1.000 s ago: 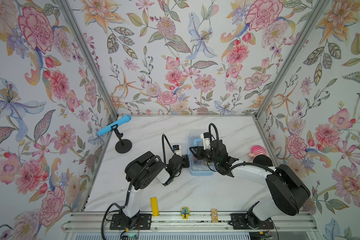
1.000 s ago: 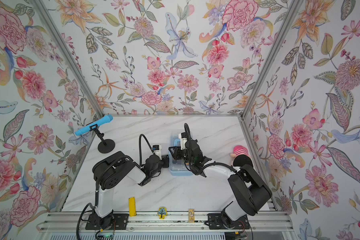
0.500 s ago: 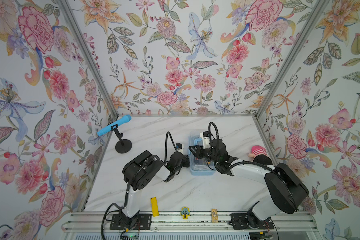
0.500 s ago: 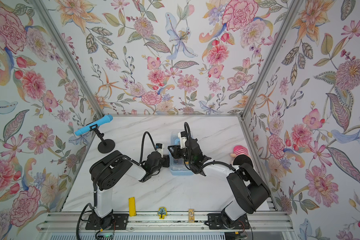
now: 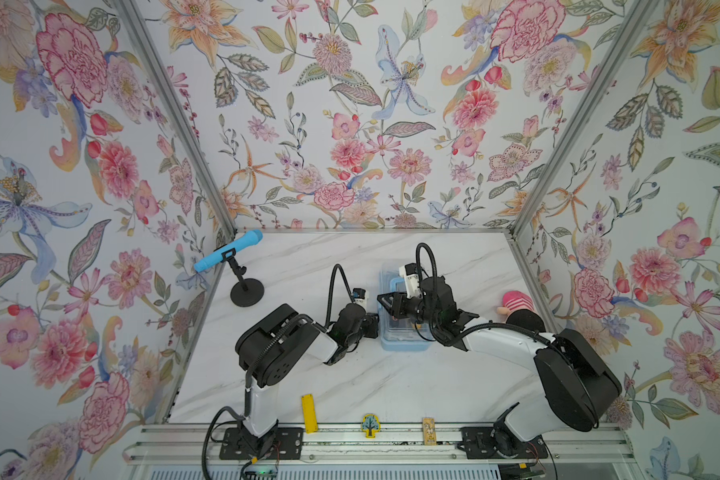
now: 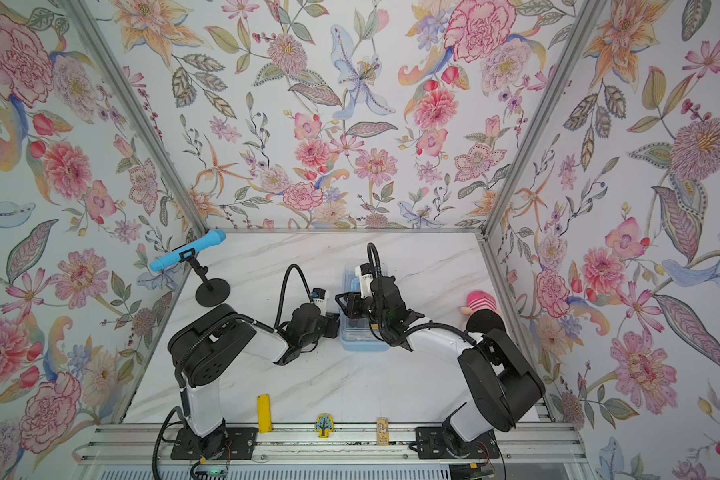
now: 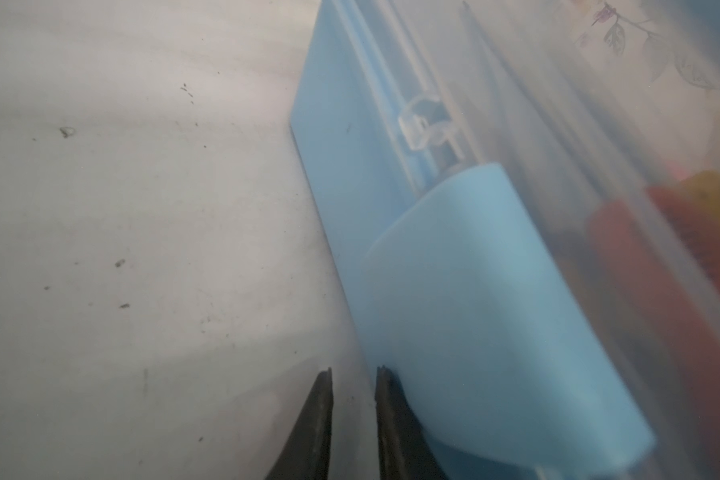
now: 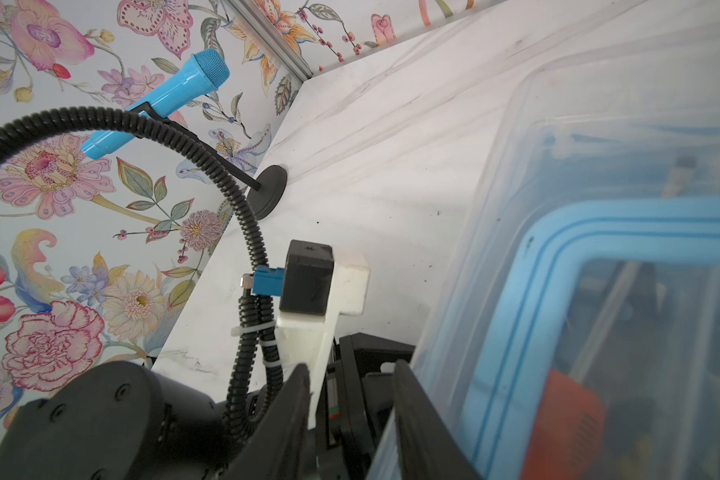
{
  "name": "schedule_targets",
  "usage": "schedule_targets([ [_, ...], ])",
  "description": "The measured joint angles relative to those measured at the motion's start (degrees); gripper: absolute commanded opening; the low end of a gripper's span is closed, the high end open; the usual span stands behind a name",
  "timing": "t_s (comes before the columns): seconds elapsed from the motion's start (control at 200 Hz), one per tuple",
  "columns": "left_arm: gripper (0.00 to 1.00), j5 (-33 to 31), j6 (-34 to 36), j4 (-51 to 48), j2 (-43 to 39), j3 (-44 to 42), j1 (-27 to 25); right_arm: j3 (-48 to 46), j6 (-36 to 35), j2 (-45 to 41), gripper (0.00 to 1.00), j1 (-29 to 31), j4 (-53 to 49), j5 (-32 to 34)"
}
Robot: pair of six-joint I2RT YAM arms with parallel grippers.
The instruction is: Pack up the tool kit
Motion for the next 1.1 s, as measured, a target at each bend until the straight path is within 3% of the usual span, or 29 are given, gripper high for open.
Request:
schedule_targets([
  [0.27, 0.30, 2.3, -0.7, 0.0, -4.7, -2.6, 3.0, 3.2, -1.6, -1.2, 0.37, -1.2, -8.0, -2.4],
  [0.395, 0.42, 1.9, -0.9, -1.0, -8.1, -2.5, 4.3, 6.3, -3.1, -2.3, 0.38, -1.8, -16.5, -2.0],
  [0.475, 0.58, 0.9, -0.3, -3.0, -10.4, -2.0, 4.7, 7.0, -3.8, -4.1, 0.39, -2.3, -21.9, -1.1],
  [0.565, 0.78, -2.0, 1.1, -7.4, -13.5, -0.4, 4.9, 7.2, -4.7, -7.7, 0.53, -2.8, -26.2, 0.3],
  [0.605, 0.84, -3.6, 2.0, -9.7, -15.2, 0.4, 4.9, 7.2, -5.4, -10.2, 0.69, -3.2, -27.8, 1.5],
  [0.631, 0.86, -5.0, 2.3, -11.1, -16.3, 1.0, 4.9, 7.2, -6.4, -11.7, 0.86, -3.4, -28.5, 2.2],
  [0.661, 0.88, -6.6, 3.0, -12.9, -17.9, 1.6, 4.9, 7.3, -7.2, -13.8, 1.00, -3.8, -29.2, 3.7],
  [0.746, 0.98, -12.6, 6.2, -16.7, -23.7, 2.6, 4.9, 6.9, -10.7, -20.0, 0.99, -4.7, -30.3, 9.7],
  [0.816, 0.99, -18.1, 10.2, -16.5, -28.8, 2.0, 4.9, 4.1, -14.2, -25.2, 0.99, -5.3, -28.2, 18.0],
  [0.951, 0.99, -26.7, 20.7, -7.9, -38.8, -6.2, 4.9, -9.0, -21.3, -32.4, 0.99, -7.0, -18.4, 32.3],
  [1.101, 0.99, -34.1, 31.3, 2.7, -43.9, -18.6, 5.1, -19.7, -27.3, -32.3, 0.99, -10.1, -13.3, 39.8],
])
